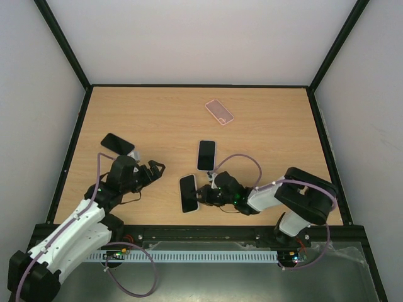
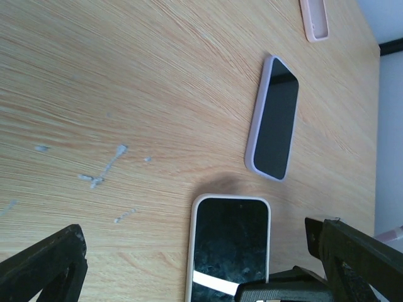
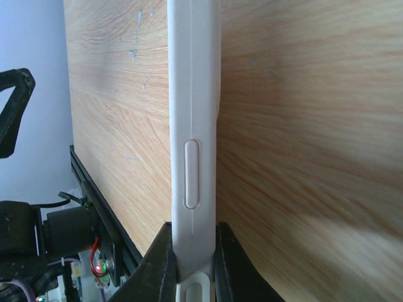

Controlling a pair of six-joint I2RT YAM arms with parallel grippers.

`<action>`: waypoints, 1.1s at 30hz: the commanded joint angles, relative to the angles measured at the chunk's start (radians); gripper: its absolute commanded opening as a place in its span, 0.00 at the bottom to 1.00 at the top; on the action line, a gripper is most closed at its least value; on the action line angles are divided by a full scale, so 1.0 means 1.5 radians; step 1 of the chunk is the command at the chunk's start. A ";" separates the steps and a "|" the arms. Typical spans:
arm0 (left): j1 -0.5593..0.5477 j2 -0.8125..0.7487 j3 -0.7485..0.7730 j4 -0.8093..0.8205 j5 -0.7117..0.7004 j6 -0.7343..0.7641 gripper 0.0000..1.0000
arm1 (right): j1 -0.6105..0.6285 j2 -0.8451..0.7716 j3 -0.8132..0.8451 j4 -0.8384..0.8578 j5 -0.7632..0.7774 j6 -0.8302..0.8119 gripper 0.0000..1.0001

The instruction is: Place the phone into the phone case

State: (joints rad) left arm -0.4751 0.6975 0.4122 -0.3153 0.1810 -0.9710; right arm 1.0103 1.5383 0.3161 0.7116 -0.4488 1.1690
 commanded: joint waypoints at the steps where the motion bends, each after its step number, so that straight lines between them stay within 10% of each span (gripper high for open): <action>1: 0.020 -0.017 0.013 -0.037 -0.017 0.014 1.00 | 0.004 0.067 0.066 0.060 0.020 -0.016 0.07; 33: 0.102 0.049 0.003 -0.025 -0.011 -0.032 0.99 | -0.140 0.297 0.364 -0.074 0.174 -0.042 0.11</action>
State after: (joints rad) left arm -0.3374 0.7490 0.4080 -0.3481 0.1646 -1.0042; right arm 0.8410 1.9762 0.8379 0.6769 -0.3862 1.1343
